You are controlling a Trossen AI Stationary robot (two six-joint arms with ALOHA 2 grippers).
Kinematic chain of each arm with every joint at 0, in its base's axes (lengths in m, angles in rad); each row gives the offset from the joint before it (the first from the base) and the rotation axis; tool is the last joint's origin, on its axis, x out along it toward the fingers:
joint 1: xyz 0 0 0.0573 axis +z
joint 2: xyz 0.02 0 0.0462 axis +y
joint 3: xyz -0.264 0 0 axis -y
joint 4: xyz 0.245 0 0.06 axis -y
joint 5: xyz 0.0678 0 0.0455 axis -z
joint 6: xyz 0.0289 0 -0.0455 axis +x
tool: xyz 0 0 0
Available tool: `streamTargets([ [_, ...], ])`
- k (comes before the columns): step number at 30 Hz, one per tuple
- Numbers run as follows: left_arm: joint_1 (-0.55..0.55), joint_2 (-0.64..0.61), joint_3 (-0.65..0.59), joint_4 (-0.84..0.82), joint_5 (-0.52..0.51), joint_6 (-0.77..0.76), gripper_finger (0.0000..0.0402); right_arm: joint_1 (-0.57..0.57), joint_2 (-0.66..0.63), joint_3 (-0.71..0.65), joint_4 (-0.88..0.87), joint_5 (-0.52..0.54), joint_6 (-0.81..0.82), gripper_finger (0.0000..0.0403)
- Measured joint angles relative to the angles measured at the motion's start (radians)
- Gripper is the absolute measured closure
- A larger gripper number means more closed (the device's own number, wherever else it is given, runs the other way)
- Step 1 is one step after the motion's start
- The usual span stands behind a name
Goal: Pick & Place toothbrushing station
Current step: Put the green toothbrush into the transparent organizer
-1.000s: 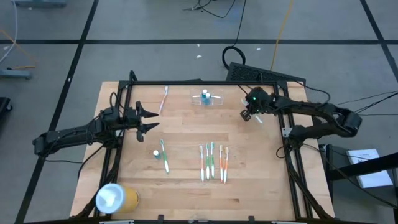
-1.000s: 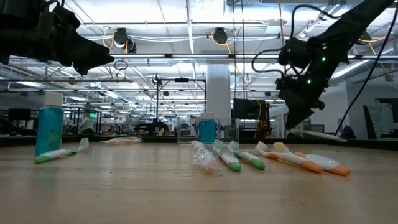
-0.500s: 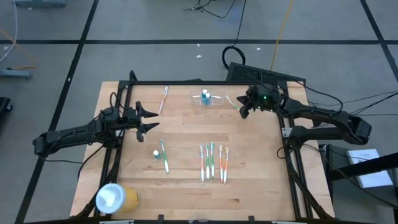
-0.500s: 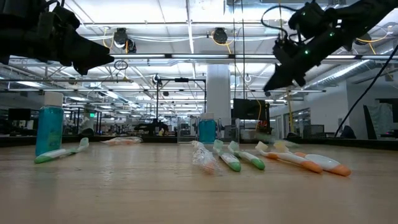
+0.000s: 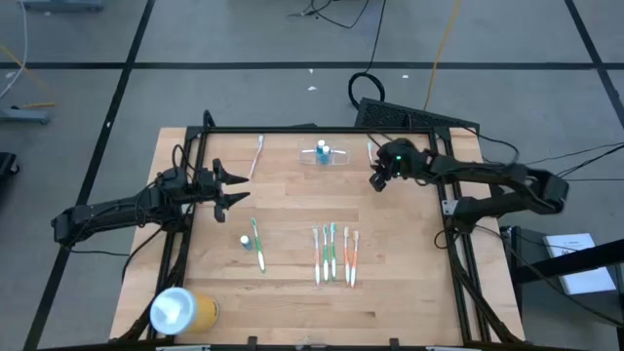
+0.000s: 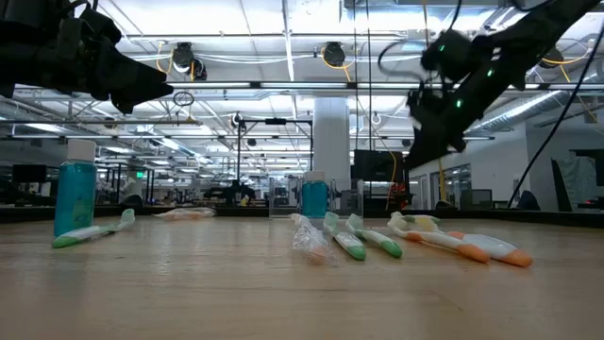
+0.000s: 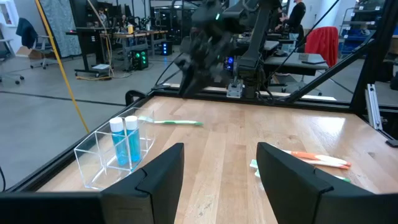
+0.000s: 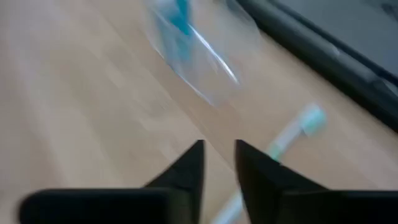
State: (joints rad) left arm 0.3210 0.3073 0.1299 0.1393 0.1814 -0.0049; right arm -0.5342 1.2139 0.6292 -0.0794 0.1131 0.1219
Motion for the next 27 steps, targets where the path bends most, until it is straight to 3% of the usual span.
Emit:
streamTargets([
  [2, 0.0, 0.0, 0.0, 0.0, 0.0, 0.0, 0.0192, -0.001, 0.069, 0.0, -0.001, 0.091, 0.016, 0.0251],
  [5, 0.0, 0.0, 0.0, 0.0, 0.0, 0.0, 0.0192, -0.01, 0.157, 0.0, 0.033, 0.113, 0.049, 0.0203],
  [11, 0.0, 0.0, 0.0, 0.0, 0.0, 0.0, 0.0192, -0.013, 0.3, 0.0, 0.109, 0.066, 0.102, 0.0184],
  [17, 0.0, 0.0, 0.0, 0.0, 0.0, 0.0, 0.0192, -0.014, 0.415, 0.006, 0.132, 0.077, 0.162, 0.0229],
  [24, 0.0, 0.0, 0.0, 0.0, 0.0, 0.0, 0.0192, -0.015, 0.467, 0.004, 0.091, 0.074, 0.163, 0.0368],
  [27, 0.0, 0.0, 0.0, 0.0, 0.0, 0.0, 0.0192, -0.017, 0.467, 0.003, 0.083, 0.074, 0.151, 0.0388],
])
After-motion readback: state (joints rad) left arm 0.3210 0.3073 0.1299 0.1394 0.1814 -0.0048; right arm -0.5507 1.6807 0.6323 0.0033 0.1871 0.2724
